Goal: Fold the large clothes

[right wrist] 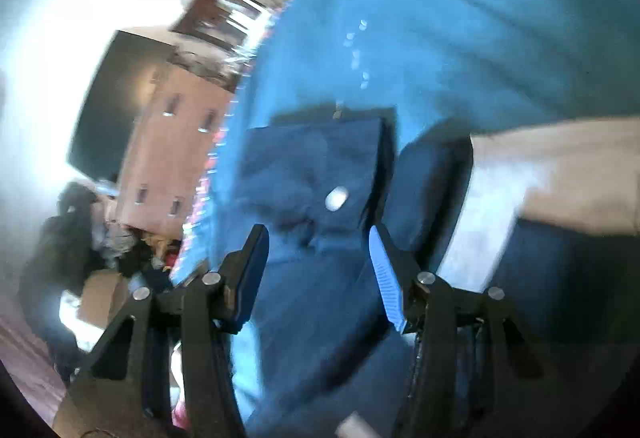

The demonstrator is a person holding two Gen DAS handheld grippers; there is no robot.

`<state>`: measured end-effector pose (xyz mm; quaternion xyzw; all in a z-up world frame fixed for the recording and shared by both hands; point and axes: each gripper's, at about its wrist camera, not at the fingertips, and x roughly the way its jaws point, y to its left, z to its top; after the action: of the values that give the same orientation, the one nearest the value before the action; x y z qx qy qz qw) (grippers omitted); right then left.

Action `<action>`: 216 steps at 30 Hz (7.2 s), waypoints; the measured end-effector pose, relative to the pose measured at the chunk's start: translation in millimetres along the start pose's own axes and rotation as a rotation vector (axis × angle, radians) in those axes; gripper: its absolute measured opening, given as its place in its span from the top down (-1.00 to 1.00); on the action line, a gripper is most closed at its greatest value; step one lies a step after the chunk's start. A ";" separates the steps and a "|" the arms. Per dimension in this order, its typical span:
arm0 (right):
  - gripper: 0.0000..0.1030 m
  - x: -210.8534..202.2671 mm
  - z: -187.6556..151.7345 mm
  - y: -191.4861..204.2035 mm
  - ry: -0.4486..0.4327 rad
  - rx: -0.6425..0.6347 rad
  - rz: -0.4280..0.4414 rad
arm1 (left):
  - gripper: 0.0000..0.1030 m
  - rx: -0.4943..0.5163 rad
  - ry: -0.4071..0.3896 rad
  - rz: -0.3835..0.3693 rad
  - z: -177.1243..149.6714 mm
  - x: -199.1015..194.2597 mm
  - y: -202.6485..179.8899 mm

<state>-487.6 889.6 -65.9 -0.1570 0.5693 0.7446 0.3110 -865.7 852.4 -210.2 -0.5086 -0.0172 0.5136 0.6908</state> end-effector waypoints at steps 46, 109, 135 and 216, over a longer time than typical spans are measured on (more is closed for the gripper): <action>0.97 -346.9 -229.1 -235.1 -0.405 0.370 -0.266 | -0.55 0.589 0.402 0.128 -113.1 74.7 -223.7; 0.25 -342.5 -510.3 -168.3 -0.181 0.397 -0.152 | 0.15 0.509 0.797 -0.169 -226.7 -177.5 -109.4; 0.95 -397.9 -499.2 -90.7 -0.409 0.275 0.050 | 0.95 0.306 0.644 -0.356 -203.4 -203.2 -142.0; -0.03 -341.6 -335.8 -167.0 -0.463 0.214 -0.486 | 0.05 0.159 0.402 -0.095 -176.1 -31.6 -153.1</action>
<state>-162.2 501.3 -91.9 -0.0815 0.5046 0.6007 0.6147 -678.5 715.6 -169.0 -0.5431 0.1375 0.3687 0.7418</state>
